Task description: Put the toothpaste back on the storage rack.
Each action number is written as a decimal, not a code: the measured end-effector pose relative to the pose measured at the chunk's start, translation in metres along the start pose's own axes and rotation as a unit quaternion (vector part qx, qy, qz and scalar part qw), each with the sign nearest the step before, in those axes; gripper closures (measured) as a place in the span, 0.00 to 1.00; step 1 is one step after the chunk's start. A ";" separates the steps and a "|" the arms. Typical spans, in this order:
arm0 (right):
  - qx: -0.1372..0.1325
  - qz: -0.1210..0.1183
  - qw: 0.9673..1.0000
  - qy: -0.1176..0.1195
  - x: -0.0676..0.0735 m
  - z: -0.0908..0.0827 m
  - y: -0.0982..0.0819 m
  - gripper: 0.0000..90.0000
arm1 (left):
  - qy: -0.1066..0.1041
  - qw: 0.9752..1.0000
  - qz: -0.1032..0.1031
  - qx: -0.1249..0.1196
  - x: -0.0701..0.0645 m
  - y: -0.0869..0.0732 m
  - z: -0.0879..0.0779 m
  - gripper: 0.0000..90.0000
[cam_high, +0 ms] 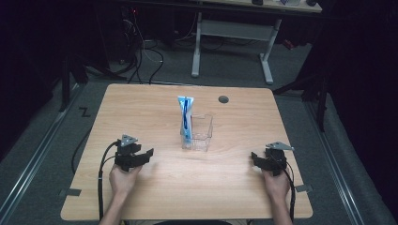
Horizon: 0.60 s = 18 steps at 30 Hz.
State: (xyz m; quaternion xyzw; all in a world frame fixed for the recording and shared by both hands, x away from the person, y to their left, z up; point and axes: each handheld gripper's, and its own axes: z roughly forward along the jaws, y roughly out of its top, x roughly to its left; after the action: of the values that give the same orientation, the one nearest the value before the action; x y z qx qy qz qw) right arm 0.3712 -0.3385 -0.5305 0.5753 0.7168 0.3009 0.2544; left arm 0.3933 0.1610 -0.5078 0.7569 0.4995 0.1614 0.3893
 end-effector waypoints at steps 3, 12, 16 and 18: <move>0.000 0.000 1.000 0.000 0.000 0.000 0.000 0.36 | 0.005 1.000 0.000 0.001 0.000 -0.004 0.005 0.46; -0.001 0.000 1.000 0.000 0.000 0.000 0.000 0.36 | 0.042 0.999 0.020 0.014 0.001 -0.013 0.015 0.46; -0.001 0.000 1.000 0.000 0.000 0.000 0.000 0.36 | 0.051 0.998 0.028 0.011 -0.001 -0.018 0.019 0.45; -0.001 0.000 1.000 0.000 0.000 0.000 0.000 0.36 | 0.057 0.998 0.033 0.003 -0.002 -0.021 0.019 0.45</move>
State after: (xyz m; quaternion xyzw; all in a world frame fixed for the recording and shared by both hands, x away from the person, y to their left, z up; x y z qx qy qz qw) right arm 0.3712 -0.3385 -0.5305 0.5750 0.7167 0.3014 0.2548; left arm 0.3913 0.1550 -0.5358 0.7637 0.4957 0.2154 0.3529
